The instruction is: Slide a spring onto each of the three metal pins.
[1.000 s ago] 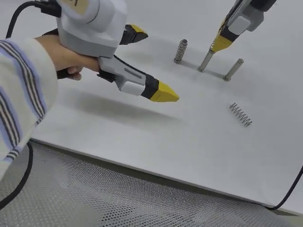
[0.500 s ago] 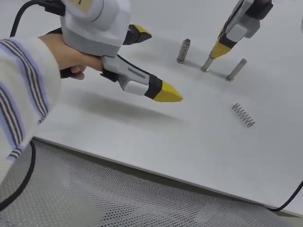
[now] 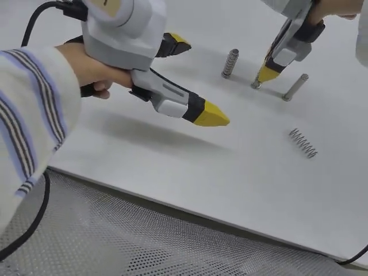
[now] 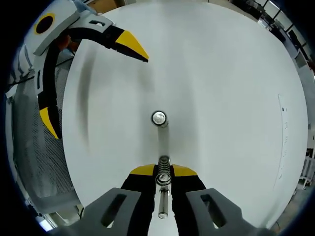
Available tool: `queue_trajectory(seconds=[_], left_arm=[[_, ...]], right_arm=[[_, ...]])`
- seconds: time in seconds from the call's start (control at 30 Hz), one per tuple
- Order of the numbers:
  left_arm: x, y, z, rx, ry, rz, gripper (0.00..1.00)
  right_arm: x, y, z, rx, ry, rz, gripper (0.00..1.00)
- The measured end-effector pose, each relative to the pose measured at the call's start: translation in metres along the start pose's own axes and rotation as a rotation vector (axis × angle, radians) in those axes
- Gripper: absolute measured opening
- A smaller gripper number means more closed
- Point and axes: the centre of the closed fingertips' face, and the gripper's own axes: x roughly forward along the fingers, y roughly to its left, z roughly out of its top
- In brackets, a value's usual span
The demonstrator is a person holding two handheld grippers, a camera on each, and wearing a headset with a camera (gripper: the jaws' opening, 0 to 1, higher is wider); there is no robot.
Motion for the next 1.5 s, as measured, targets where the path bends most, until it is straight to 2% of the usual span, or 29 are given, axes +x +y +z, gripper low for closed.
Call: queue_trajectory(seconds=[0.33,0.5,0.73,1.0,1.2,1.33,1.4,1.5], left_arm=[[0.000,0.001,-0.004,0.000,0.018,-0.002,0.95],[0.000,-0.001,-0.006,-0.011,0.029,0.004,0.96],[-0.001,-0.007,-0.002,-0.006,0.024,0.001,0.95],[-0.002,-0.011,-0.003,-0.021,0.036,-0.004,0.96],[-0.002,-0.014,0.000,-0.042,0.024,-0.018,0.97],[-0.001,-0.014,-0.003,-0.033,0.042,-0.023,0.96],[0.000,-0.016,-0.003,-0.029,0.046,-0.027,0.96],[0.000,-0.019,0.001,-0.040,0.036,-0.030,0.96]], right_arm=[[0.005,-0.002,0.000,0.001,0.011,-0.004,0.08],[0.006,-0.005,0.001,-0.012,0.008,-0.005,0.08],[0.007,-0.005,0.000,-0.036,0.007,0.002,0.09],[0.007,-0.007,0.000,-0.032,0.007,0.010,0.09],[0.001,-0.006,-0.001,-0.041,0.009,-0.002,0.11],[-0.008,-0.007,0.000,-0.047,0.003,-0.031,0.17],[-0.013,-0.005,0.000,-0.059,0.005,-0.042,0.17],[-0.022,-0.002,0.000,-0.069,-0.004,-0.057,0.18]])
